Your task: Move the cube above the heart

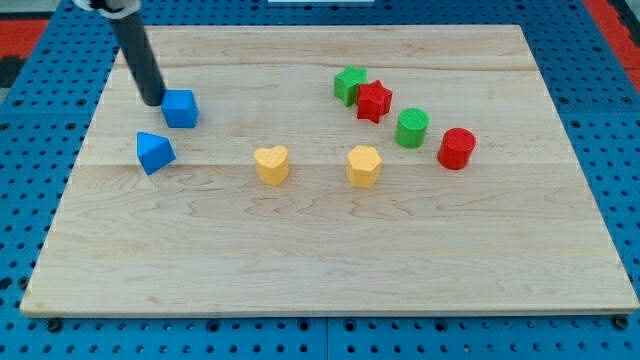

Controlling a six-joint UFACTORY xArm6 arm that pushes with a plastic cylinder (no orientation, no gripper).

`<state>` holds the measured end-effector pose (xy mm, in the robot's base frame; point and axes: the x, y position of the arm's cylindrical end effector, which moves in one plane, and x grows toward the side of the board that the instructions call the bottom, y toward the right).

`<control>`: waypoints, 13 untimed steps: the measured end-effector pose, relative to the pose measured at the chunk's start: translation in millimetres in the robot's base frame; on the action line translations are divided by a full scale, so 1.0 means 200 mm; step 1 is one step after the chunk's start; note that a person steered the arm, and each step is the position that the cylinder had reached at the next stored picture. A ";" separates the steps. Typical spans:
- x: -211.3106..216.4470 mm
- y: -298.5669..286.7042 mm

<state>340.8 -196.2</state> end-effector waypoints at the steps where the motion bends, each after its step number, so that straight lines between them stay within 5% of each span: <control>1: 0.04 0.22; 3: 0.10 -0.07; 6: 0.17 0.54; 10: 0.42 0.35; 12: 0.30 0.34; 13: 0.06 0.34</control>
